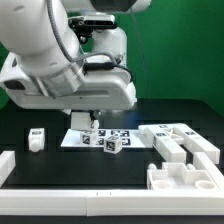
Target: Assemble chair
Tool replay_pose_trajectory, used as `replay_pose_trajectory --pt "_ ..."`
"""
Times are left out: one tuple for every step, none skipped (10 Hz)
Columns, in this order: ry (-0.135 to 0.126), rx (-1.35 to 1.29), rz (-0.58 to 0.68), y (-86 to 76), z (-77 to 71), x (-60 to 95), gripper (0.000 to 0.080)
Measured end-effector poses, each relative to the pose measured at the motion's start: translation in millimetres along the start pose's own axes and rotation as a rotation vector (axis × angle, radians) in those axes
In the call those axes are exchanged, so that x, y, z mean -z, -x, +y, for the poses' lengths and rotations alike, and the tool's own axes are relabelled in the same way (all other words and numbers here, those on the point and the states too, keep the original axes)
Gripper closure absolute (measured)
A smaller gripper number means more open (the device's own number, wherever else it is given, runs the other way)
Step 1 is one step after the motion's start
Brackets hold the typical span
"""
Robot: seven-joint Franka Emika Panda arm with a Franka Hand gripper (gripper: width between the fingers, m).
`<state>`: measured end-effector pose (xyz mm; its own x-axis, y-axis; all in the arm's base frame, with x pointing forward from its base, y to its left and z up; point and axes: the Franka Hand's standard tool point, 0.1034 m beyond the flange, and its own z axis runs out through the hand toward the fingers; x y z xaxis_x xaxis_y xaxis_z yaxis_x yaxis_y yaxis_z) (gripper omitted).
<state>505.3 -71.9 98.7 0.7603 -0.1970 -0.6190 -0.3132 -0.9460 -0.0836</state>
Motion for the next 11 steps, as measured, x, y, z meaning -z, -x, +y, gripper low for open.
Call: replay_pose_trajectory --pt "0.002 0.004 0.096 -4.1 -1.9 3.2 0.0515" --pt "0.003 0.008 0.135 -1.6 -4.5 3.6 0.0515" --pt "0.009 0.032 0.248 -11.6 -23.8 20.7 0.0515" --pt "0.019 0.077 0.391 -13.3 -57.4 37.9 0.0515" --pt "0.025 0.112 0.513 -6.9 -74.4 44.5 0.0515" --pt "0.012 0.044 0.518 8.6 -54.9 29.1 0.0515" --pt "0.008 0.031 0.596 1.9 -49.6 34.4 0.0515" --pt "0.011 0.044 0.691 -2.4 -54.6 37.1 0.0515" --pt "0.015 0.052 0.759 -1.9 -56.6 35.4 0.0515" --pt "0.019 0.056 0.823 -3.8 -74.2 38.8 0.0515" --pt "0.006 0.067 0.882 -7.3 -100.7 40.2 0.0515"
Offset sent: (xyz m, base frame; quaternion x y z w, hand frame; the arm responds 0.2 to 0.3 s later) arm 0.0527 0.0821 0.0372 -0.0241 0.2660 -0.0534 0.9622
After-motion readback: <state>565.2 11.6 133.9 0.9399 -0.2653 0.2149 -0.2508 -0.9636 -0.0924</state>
